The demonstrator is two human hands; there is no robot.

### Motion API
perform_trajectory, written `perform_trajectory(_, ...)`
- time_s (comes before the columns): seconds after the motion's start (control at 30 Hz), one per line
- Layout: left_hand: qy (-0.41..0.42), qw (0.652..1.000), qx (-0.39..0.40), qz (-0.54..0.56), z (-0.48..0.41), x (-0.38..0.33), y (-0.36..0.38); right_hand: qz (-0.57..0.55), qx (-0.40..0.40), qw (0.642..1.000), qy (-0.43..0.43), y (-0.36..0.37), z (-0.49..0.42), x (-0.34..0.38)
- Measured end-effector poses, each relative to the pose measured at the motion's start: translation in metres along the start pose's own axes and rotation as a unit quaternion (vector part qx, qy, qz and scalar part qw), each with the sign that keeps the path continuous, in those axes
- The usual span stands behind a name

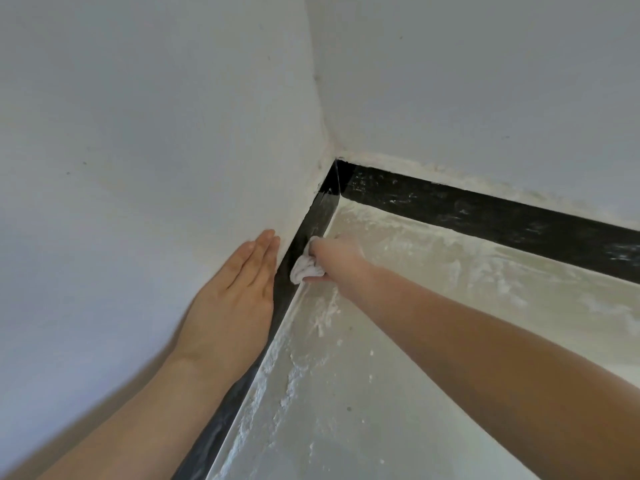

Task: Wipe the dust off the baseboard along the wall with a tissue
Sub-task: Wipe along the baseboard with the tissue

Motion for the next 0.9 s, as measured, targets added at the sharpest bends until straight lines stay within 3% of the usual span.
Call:
perform_trajectory(0.07,0.0,1.0,-0.004,-0.001,0.0,0.002,0.0,-0.016,-0.055,0.998,-0.019,-0.013,-0.005,0.02)
perform_trajectory(0.17,0.004,1.0,0.027,0.0,0.0,0.001,-0.003,0.051,-0.139,0.985,-0.087,-0.031,-0.019,0.03)
perform_trajectory(0.3,0.044,0.998,0.054,0.009,-0.003,-0.001,-0.008,0.093,-0.185,0.957,-0.203,-0.031,-0.034,0.026)
perform_trajectory(0.37,0.054,0.995,0.08,0.01,-0.003,-0.002,-0.01,0.061,-0.189,0.947,-0.251,-0.019,-0.034,0.027)
perform_trajectory(0.43,0.047,0.994,0.095,0.003,-0.004,-0.003,-0.01,-0.029,-0.185,0.95,-0.249,-0.007,-0.036,0.024)
perform_trajectory(0.5,0.019,0.999,0.047,0.003,-0.004,-0.001,-0.008,-0.085,-0.177,0.953,-0.231,-0.003,-0.033,0.016)
perform_trajectory(0.57,-0.014,0.999,0.047,0.014,0.0,-0.001,-0.003,-0.051,-0.134,0.962,-0.232,-0.007,-0.022,0.001)
perform_trajectory(0.7,0.02,1.0,0.012,0.015,-0.001,-0.003,-0.004,0.034,0.005,0.971,-0.235,-0.029,-0.002,-0.01)
perform_trajectory(0.83,0.03,0.999,0.033,-0.008,-0.001,-0.005,-0.006,-0.077,-0.123,0.971,-0.188,-0.041,-0.029,0.016)
perform_trajectory(0.9,0.031,0.999,0.027,-0.02,-0.003,-0.004,-0.009,-0.154,-0.118,0.967,-0.165,-0.029,-0.04,0.022)
Point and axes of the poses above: each hand's wrist, its own z-axis away from the middle knuckle, its own y-axis out of the palm, x = y × z, the point moved 1 cm from there along -z, towards the middle knuckle, and after that the axes turned 8 degrees about -x, right-handed, at the moved point
